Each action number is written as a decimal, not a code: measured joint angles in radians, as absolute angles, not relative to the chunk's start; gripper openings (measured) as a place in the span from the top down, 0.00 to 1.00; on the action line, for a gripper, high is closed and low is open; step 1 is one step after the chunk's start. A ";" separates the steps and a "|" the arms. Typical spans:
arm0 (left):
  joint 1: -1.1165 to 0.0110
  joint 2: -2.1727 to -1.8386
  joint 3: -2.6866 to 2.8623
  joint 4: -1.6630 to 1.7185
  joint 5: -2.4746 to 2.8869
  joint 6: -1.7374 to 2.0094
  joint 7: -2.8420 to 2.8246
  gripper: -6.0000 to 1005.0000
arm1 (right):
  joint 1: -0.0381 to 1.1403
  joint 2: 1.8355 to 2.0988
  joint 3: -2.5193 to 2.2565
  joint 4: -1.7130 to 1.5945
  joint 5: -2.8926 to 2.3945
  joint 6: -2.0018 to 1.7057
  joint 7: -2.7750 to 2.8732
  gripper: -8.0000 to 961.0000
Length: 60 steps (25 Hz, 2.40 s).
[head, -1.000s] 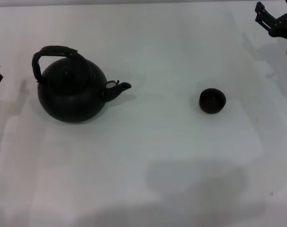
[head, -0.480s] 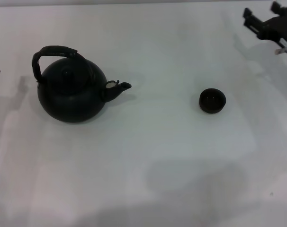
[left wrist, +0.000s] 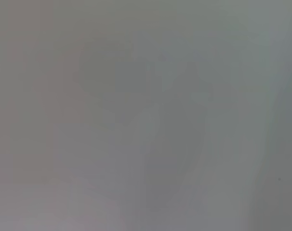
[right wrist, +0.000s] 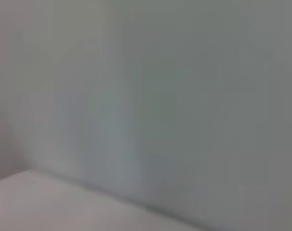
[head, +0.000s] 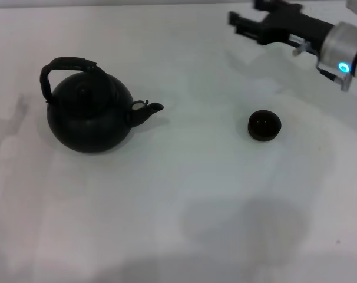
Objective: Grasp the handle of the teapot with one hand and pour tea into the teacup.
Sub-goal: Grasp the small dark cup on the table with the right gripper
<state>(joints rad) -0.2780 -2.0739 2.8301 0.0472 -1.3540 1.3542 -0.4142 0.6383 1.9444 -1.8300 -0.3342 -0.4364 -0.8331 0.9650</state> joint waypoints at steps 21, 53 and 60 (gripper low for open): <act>-0.255 -2.072 2.831 0.042 -1.376 1.355 -0.462 0.12 | 0.884 1.786 -1.814 -0.563 -1.513 -1.095 1.833 0.20; -0.268 -2.071 2.830 0.020 -1.375 1.345 -0.482 0.12 | 0.937 2.012 -1.609 -0.800 -2.404 -1.295 2.232 0.16; -0.267 -2.071 2.832 0.015 -1.373 1.345 -0.482 0.12 | 0.930 2.013 -1.610 -0.783 -2.411 -1.273 2.236 0.15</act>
